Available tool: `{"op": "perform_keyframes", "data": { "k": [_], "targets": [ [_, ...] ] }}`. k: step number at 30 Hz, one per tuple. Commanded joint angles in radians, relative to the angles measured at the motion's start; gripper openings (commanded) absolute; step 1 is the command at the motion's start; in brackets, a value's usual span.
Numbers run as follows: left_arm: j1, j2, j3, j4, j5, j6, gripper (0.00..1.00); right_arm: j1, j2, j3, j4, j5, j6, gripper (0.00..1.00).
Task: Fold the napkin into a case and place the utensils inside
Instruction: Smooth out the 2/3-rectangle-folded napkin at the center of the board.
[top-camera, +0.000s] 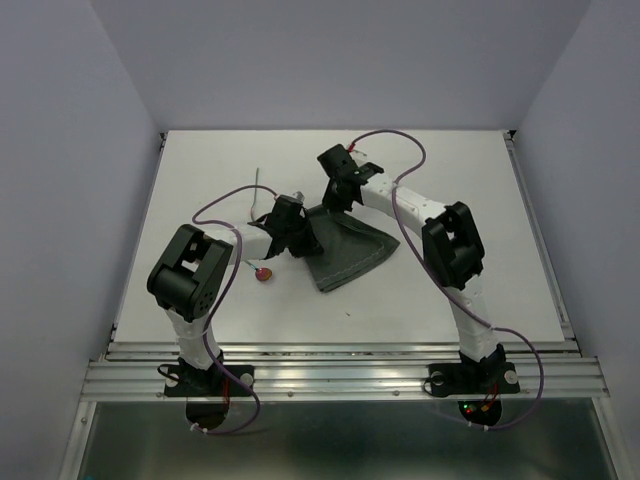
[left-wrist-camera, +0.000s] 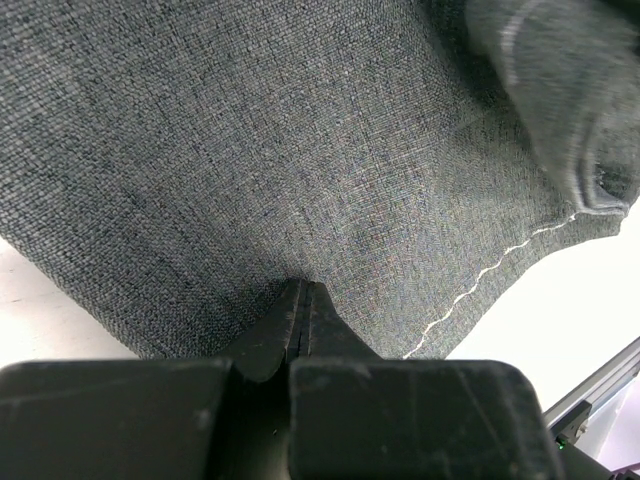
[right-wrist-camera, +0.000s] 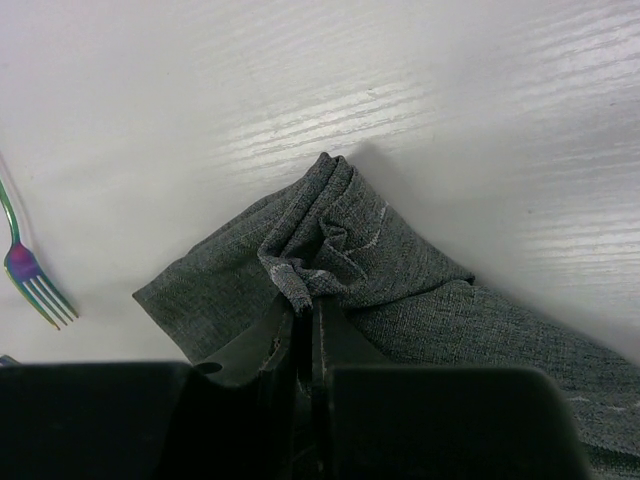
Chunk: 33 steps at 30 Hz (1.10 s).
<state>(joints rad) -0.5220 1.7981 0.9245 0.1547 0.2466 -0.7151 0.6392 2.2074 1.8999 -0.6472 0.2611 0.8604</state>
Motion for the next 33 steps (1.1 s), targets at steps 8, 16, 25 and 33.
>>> {"op": "perform_keyframes", "data": {
  "k": [8, 16, 25, 33],
  "targets": [
    [-0.018, 0.047, -0.029, -0.07, -0.026, 0.026, 0.0, 0.037, 0.061, 0.083, -0.019, 0.021, 0.028, 0.01],
    [-0.019, 0.041, -0.03, -0.057, -0.02, 0.026, 0.0, 0.047, 0.136, 0.106, -0.019, 0.05, 0.045, 0.01],
    [-0.018, -0.052, -0.049, -0.049, -0.013, 0.023, 0.0, 0.047, 0.164, 0.073, -0.02, 0.075, 0.045, 0.01],
    [-0.007, -0.131, -0.01, -0.089, -0.02, 0.02, 0.04, 0.013, 0.207, 0.145, -0.089, 0.009, 0.071, 0.01]
  ]
}}
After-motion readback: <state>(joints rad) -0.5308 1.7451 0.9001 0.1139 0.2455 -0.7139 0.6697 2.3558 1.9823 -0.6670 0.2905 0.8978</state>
